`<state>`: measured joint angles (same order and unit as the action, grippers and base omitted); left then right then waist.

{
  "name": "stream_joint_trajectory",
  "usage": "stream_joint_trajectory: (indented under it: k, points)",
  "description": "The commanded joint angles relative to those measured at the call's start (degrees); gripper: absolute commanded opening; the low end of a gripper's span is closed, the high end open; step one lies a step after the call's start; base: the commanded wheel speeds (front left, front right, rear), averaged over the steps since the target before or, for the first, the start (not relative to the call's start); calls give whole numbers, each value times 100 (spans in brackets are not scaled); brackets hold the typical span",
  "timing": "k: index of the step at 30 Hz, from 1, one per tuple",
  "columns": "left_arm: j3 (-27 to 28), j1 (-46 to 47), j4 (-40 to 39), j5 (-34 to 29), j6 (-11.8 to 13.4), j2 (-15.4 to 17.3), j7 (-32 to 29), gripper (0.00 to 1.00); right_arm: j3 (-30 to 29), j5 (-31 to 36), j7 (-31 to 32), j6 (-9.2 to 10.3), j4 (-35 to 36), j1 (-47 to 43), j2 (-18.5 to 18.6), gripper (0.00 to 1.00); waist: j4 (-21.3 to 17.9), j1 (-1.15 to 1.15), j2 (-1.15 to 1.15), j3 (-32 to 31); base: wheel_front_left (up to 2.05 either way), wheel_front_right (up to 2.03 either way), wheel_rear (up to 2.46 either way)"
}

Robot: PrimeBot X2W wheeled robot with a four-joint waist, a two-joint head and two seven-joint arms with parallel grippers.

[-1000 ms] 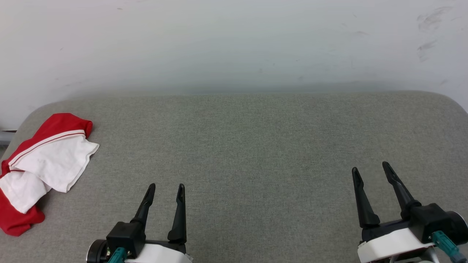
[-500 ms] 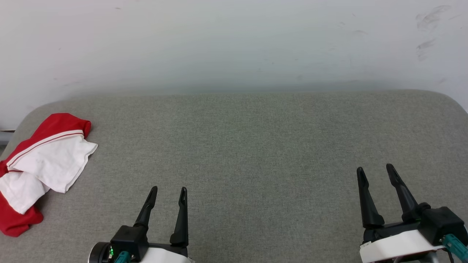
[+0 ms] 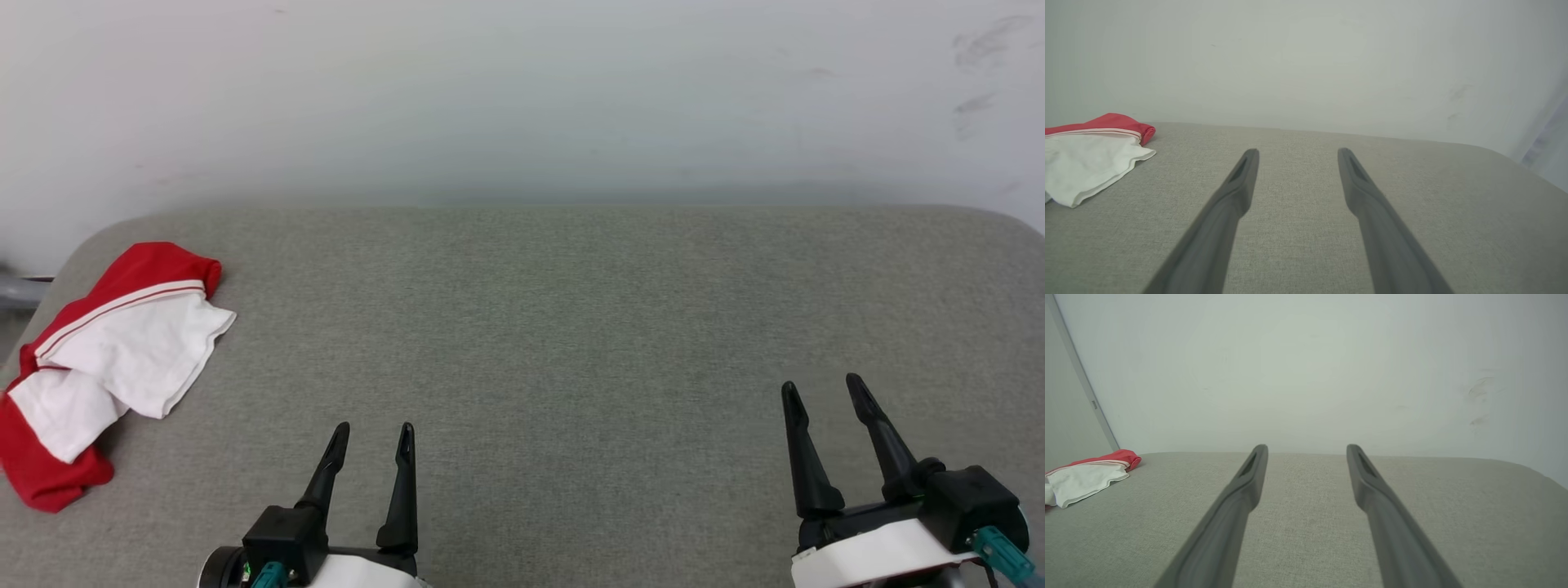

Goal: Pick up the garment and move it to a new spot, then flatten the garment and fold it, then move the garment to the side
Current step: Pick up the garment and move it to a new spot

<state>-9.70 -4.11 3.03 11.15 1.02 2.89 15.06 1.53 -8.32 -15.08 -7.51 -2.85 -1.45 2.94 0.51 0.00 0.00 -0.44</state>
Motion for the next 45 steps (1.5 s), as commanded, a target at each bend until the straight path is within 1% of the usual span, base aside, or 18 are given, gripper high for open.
stream_joint_trajectory:
  k: [1, 7, 23, 33, 39, 45]
  points:
    - [26, 40, 18, 28, 13, -1, 17, 100, 39, -27, -14, 4, -5, -65, -11, 100, 111, 0, 0, 1, 0, 0, 0]
    - [77, 29, 67, 46, 3, -2, 17, 100, 96, -86, -14, 4, 1, -72, -11, 100, 387, 0, 0, -5, 0, 0, 0]
    - [141, -15, 147, -46, -64, -2, 17, 100, 376, 0, -14, 4, -112, -60, -11, 100, 1503, 0, 0, -1, 0, 0, 0]
    - [131, -44, 127, -5, -38, -2, 17, 100, 523, 52, -13, 4, -139, -22, -10, 100, 2118, 0, 0, 17, 0, 0, 0]
    - [143, -49, 118, -11, -30, -2, 17, 100, 550, 72, -13, 4, -155, 13, -10, 100, 2328, 0, 0, 32, 0, 0, 0]
    - [174, -29, 107, 0, -34, -2, 17, 100, 581, 67, -13, 4, -156, 31, -10, 100, 2367, 0, 0, 58, 0, 0, 0]
